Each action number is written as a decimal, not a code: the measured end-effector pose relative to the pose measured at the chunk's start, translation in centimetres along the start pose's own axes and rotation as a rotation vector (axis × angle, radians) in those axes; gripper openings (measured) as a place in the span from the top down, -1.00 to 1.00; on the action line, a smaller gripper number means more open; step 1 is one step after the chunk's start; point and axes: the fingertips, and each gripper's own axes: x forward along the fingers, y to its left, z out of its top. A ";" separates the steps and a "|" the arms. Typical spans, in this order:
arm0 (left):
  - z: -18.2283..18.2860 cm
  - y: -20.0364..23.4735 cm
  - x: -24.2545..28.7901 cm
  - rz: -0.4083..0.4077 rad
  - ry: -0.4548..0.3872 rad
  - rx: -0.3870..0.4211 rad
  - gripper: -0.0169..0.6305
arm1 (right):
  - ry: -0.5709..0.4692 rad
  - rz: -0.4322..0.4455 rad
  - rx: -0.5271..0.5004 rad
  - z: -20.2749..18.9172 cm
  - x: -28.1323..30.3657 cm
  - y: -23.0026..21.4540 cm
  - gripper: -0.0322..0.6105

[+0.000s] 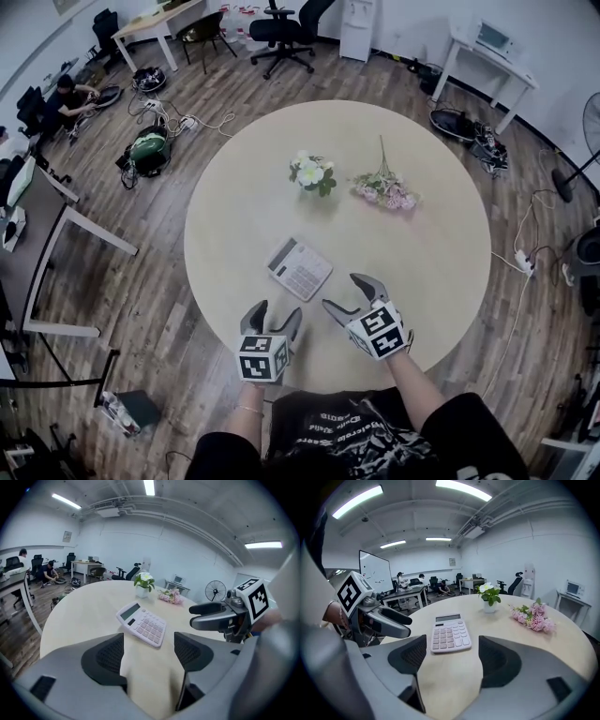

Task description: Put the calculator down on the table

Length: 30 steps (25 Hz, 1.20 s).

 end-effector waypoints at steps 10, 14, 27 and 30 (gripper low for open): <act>-1.6 -6.0 -5.6 -0.171 -0.156 0.016 -0.09 | -0.099 -0.084 -0.009 -2.2 -7.8 2.6 -0.18; -3.1 -8.2 -7.4 -0.196 -0.163 0.078 -0.09 | -0.097 -0.104 -0.007 -4.5 -10.3 4.0 -0.18; -4.5 -10.3 -9.9 -0.242 -0.194 0.125 0.08 | -0.146 -0.136 -0.017 -5.6 -12.9 6.9 0.19; -4.0 -10.6 -10.4 -0.261 -0.227 0.114 0.51 | -0.175 -0.133 -0.029 -4.7 -13.2 7.5 0.46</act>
